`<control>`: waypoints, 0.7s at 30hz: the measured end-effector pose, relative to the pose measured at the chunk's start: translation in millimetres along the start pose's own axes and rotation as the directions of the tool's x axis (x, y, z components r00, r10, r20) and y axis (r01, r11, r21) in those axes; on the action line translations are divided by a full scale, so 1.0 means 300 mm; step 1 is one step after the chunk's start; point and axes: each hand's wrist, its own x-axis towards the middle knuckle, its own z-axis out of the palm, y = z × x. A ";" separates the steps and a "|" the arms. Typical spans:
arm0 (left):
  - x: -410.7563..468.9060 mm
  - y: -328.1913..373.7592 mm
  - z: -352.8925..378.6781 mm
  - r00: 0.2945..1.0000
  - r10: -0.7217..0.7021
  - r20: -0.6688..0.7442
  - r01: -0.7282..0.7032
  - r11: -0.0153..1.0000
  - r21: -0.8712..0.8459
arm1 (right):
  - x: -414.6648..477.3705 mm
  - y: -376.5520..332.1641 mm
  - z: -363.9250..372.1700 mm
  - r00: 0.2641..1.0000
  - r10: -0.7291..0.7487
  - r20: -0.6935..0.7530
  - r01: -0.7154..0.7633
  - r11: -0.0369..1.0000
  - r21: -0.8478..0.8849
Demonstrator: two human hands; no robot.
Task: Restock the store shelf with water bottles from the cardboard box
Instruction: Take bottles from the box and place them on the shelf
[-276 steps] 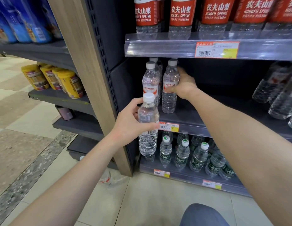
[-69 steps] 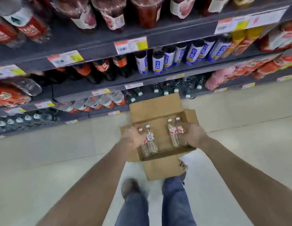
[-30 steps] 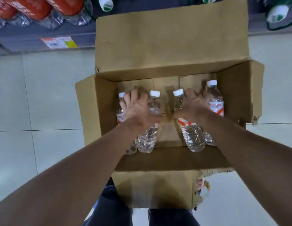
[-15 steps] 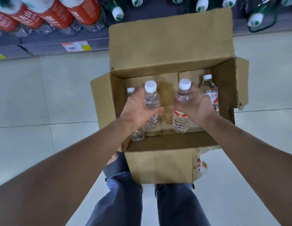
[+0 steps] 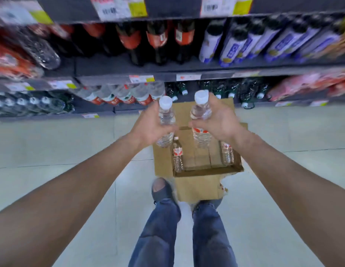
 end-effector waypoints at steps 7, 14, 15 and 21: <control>-0.272 0.306 -0.507 0.985 0.132 -0.109 -0.125 0.990 0.062 | -0.301 -0.584 -0.191 0.973 -0.171 -0.157 0.159 0.984 -0.085; -0.676 0.497 -0.911 0.947 0.204 -0.247 -0.189 0.978 0.085 | -0.633 -1.039 -0.213 0.936 -0.345 -0.071 0.329 0.928 -0.174; -0.747 0.508 -0.959 0.939 0.206 -0.277 -0.191 0.978 0.082 | -0.683 -1.091 -0.204 0.927 -0.370 -0.064 0.354 0.918 -0.176; -1.244 0.523 -1.187 0.884 0.204 -0.420 -0.212 0.977 0.028 | -1.009 -1.383 -0.090 0.846 -0.532 -0.018 0.526 0.841 -0.130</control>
